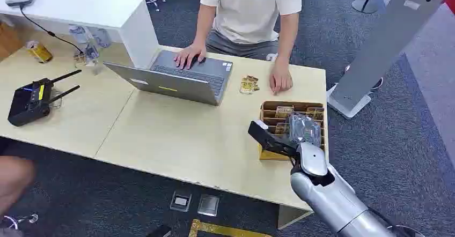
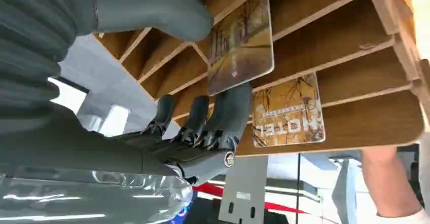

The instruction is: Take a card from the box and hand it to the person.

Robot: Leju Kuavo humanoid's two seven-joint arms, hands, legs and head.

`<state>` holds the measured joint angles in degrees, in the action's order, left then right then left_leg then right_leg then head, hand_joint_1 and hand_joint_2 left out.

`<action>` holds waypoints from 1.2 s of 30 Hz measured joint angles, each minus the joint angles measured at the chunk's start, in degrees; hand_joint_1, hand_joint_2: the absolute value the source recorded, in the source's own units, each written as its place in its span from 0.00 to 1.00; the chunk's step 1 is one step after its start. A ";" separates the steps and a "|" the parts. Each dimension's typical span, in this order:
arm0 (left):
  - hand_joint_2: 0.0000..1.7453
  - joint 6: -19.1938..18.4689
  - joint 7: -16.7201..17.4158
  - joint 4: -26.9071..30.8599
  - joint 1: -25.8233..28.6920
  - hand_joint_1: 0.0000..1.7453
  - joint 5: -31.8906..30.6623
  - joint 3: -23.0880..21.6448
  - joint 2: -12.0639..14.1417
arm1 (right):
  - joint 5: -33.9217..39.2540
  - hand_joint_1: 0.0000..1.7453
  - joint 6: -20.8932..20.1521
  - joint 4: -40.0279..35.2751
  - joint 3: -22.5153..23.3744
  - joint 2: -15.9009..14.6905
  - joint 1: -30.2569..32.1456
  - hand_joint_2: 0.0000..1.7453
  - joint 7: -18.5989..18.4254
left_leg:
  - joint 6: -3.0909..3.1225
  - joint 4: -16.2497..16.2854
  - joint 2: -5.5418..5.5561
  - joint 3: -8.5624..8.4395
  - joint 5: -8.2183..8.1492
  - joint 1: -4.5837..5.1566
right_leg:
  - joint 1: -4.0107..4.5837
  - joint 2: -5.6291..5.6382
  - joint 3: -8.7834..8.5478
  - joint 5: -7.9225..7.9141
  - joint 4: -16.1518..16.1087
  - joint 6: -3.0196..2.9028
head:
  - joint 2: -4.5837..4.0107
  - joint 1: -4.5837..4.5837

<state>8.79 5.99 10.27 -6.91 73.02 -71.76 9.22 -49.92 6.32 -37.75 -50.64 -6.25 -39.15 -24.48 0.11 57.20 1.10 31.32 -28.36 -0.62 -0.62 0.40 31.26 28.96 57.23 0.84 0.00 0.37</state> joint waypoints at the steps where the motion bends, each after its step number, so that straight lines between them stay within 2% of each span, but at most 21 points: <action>1: 0.00 0.00 0.00 0.00 0.00 0.00 0.00 0.00 0.00 | 0.02 0.50 0.04 0.09 0.00 0.00 0.00 1.00 0.09 | 0.00 0.00 0.00 0.00 0.00 0.00 | 0.00 0.00 0.00 0.00 0.00 0.00 | 0.00 0.00; 2: 0.00 0.00 0.00 0.00 0.00 0.00 0.00 0.00 0.00 | 0.02 0.51 0.09 0.22 0.00 0.00 -0.01 1.00 0.15 | 0.00 0.00 0.00 0.00 0.00 0.00 | 0.00 0.00 0.00 0.00 0.00 0.00 | 0.00 0.00; 3: 0.00 0.00 0.00 0.00 0.00 0.00 0.00 0.00 0.00 | 0.04 0.56 0.11 0.35 0.00 0.02 -0.01 1.00 0.20 | 0.00 0.00 0.00 0.00 0.00 0.00 | 0.00 0.00 0.00 0.00 0.00 0.00 | 0.00 0.00; 4: 0.00 0.00 0.00 0.00 0.00 0.00 0.00 0.00 0.00 | 0.04 0.63 0.17 0.46 -0.02 0.02 -0.01 1.00 0.24 | 0.00 0.00 0.00 0.00 0.00 0.00 | 0.00 0.00 0.00 0.00 0.00 0.00 | 0.00 0.00; 5: 0.00 0.00 0.00 0.00 0.00 0.00 0.00 0.00 0.00 | 0.07 0.77 0.24 0.59 0.00 0.02 -0.02 1.00 0.28 | 0.00 0.00 0.00 0.00 0.00 0.00 | 0.00 0.00 -0.01 0.00 0.00 0.00 | 0.00 0.00; 9: 0.00 0.00 0.00 0.00 0.00 0.00 0.00 -0.02 0.00 | 0.09 0.80 0.52 1.07 0.00 0.02 -0.13 1.00 0.35 | 0.00 0.00 0.00 -0.01 0.00 0.00 | 0.00 0.00 -0.01 0.00 0.00 0.00 | 0.00 0.02; 12: 0.00 0.02 0.00 0.00 0.00 0.00 0.00 -0.02 0.00 | 0.09 0.92 0.63 1.20 0.00 0.02 -0.14 1.00 0.35 | 0.00 0.00 0.00 -0.01 0.00 0.00 | 0.00 0.00 -0.01 0.00 0.00 0.00 | 0.00 0.00; 13: 0.00 0.00 0.00 0.00 -0.01 0.00 0.00 -0.02 0.00 | 0.09 1.00 0.68 1.20 0.00 0.02 -0.14 1.00 0.35 | 0.00 0.00 0.00 -0.01 0.00 0.00 | 0.00 0.00 -0.01 0.00 0.00 0.00 | 0.00 -0.02; 20: 0.00 0.00 0.13 0.00 0.00 0.00 0.00 -0.02 0.00 | 0.55 1.00 1.11 1.25 0.00 0.02 -0.17 1.00 0.50 | 0.00 0.00 0.00 -0.02 0.00 0.00 | 0.00 0.00 -0.02 0.00 0.00 0.00 | 0.00 -0.02; 21: 1.00 0.00 0.15 0.00 0.00 0.00 0.00 -0.02 0.00 | 0.59 1.00 1.14 1.25 0.00 0.02 -0.17 1.00 0.50 | 0.00 0.00 0.00 -0.02 0.00 0.00 | 0.00 0.00 -0.02 0.00 0.00 0.00 | 0.00 0.00; 29: 1.00 -0.24 -0.94 0.00 -0.01 0.00 -0.31 -0.44 0.15 | 0.72 1.00 1.60 1.25 0.00 0.04 -0.18 1.00 0.76 | 0.00 0.00 -0.01 -0.02 0.00 0.00 | 0.00 0.01 -0.02 0.00 0.00 0.00 | 0.00 -0.02; 36: 1.00 0.33 -0.35 0.00 0.02 0.00 0.31 -0.44 0.35 | 1.71 1.00 1.90 0.15 0.09 -0.04 -0.66 1.00 -0.24 | 0.00 0.00 -0.01 -0.01 0.00 0.00 | 0.00 0.01 -0.01 -0.01 0.01 0.01 | 0.00 -0.02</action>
<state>9.11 5.64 10.27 -6.89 73.33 -72.19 9.57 -48.22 8.22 -37.60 -50.55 -6.30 -39.82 -24.72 0.11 57.20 1.09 31.31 -28.36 -0.62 -0.62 0.41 31.25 28.96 57.24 0.85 0.00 0.35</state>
